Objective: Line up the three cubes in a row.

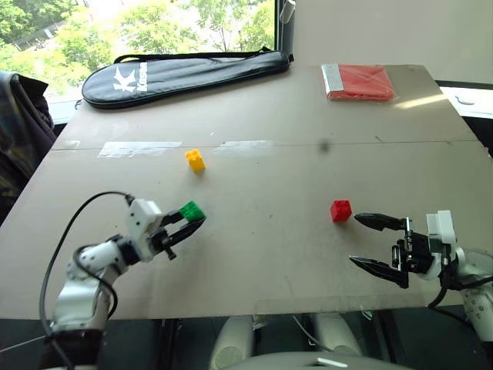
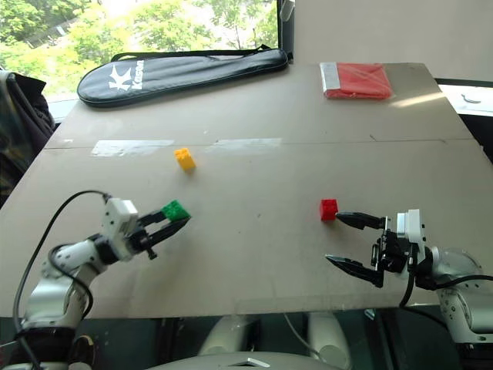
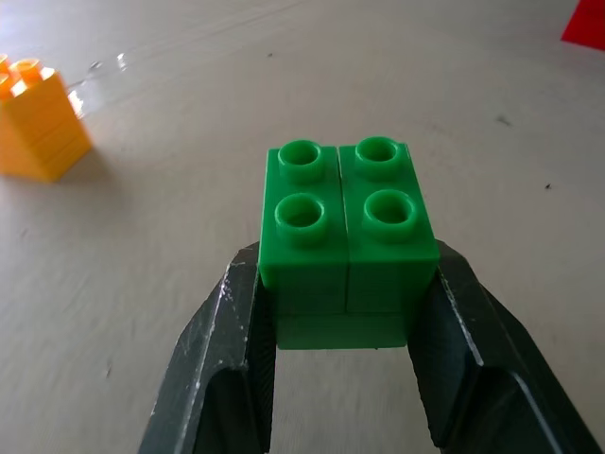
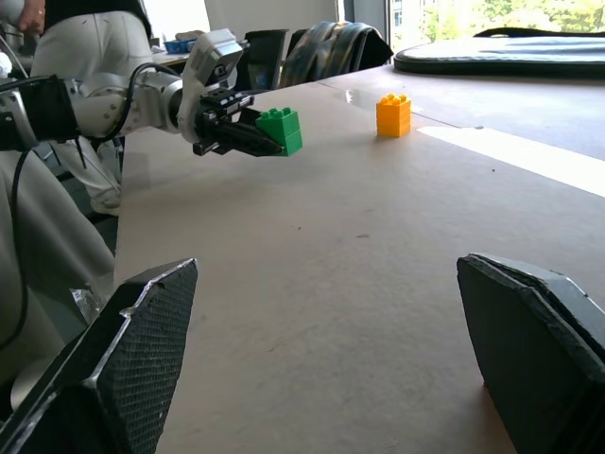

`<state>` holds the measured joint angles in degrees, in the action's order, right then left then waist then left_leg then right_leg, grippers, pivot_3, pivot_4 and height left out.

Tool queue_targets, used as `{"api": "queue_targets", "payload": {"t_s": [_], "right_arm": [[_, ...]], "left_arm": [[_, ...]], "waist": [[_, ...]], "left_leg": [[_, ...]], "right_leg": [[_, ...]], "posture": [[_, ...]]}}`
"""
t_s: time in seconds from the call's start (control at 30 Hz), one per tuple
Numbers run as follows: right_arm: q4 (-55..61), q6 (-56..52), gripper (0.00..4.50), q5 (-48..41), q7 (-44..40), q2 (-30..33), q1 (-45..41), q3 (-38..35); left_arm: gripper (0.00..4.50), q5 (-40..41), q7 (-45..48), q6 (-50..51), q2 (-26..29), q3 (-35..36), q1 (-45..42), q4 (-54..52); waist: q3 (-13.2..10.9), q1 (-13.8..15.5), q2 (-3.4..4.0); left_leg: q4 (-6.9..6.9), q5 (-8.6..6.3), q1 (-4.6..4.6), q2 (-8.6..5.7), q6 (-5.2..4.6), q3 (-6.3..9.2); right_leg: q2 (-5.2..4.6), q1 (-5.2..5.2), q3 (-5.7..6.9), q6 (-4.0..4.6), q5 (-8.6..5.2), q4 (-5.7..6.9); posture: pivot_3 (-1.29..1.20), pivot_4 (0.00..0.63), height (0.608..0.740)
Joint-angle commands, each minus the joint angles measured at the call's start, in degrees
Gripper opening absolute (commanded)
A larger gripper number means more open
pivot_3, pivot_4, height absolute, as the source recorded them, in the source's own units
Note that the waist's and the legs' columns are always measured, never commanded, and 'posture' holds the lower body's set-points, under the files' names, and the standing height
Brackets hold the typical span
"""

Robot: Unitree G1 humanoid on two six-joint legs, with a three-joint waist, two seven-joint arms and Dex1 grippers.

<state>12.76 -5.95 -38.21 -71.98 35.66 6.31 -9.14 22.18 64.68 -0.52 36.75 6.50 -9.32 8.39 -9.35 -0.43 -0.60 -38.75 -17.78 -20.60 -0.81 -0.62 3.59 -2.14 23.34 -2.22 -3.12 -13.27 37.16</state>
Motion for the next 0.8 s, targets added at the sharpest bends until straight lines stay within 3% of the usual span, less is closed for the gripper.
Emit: {"api": "queue_targets", "payload": {"t_s": [0.03, 0.17, 0.3, 0.57, 0.8], "right_arm": [[-0.2, 1.8, 4.50, 0.9, 1.0, -0.3, 0.4, -1.7], [-1.8, 3.3, 4.50, 1.6, 2.0, -0.4, 1.8, -3.9], [-3.8, 5.5, 4.50, 1.9, 1.6, -0.1, 3.0, -6.1], [-3.6, 6.8, 4.50, 1.7, 2.1, -0.5, 4.4, -7.7], [-3.8, 7.6, 4.50, 1.6, 2.6, -0.5, 4.8, -7.8]], "left_arm": [[1.30, -3.8, 8.6, -6.1, -2.1, -7.0, -10.3, 9.2], [1.30, -6.3, 16.5, -9.1, -7.7, -13.6, -22.0, 19.8], [1.30, -10.5, 20.3, -12.8, -11.1, -18.4, -28.2, 27.0], [1.30, -14.0, 18.3, -16.3, -15.1, -18.7, -33.1, 37.3], [1.30, -16.1, 15.2, -18.1, -17.4, -18.9, -33.0, 38.4]], "waist": [[0.0, -0.1, 0.00], [0.0, -0.3, -0.02], [0.0, -0.7, -0.04], [0.0, -0.4, -0.05], [0.0, -0.3, -0.05]], "left_leg": [[-0.06, 0.00, -0.02, 0.00, 0.01, 0.01], [-0.16, 0.03, -0.13, -0.05, 0.06, -0.06], [-0.23, -0.01, -0.13, -0.06, -0.02, -0.19], [-0.51, -0.03, -0.11, -0.04, -0.05, -0.11], [-0.53, -0.04, -0.12, -0.04, -0.06, -0.01]], "right_leg": [[0.00, 0.01, 0.00, 0.00, 0.00, 0.03], [-0.01, 0.11, -0.03, 0.00, 0.00, 0.15], [0.02, 0.13, -0.10, -0.01, 0.00, 0.29], [0.09, 0.15, -0.16, -0.01, -0.02, 0.62], [0.08, 0.15, -0.17, -0.02, -0.02, 0.62]], "posture": [[0.00, 0.150, 0.740], [0.00, 0.150, 0.740], [0.00, 0.150, 0.740], [0.00, 0.150, 0.740], [0.00, 0.150, 0.740]]}}
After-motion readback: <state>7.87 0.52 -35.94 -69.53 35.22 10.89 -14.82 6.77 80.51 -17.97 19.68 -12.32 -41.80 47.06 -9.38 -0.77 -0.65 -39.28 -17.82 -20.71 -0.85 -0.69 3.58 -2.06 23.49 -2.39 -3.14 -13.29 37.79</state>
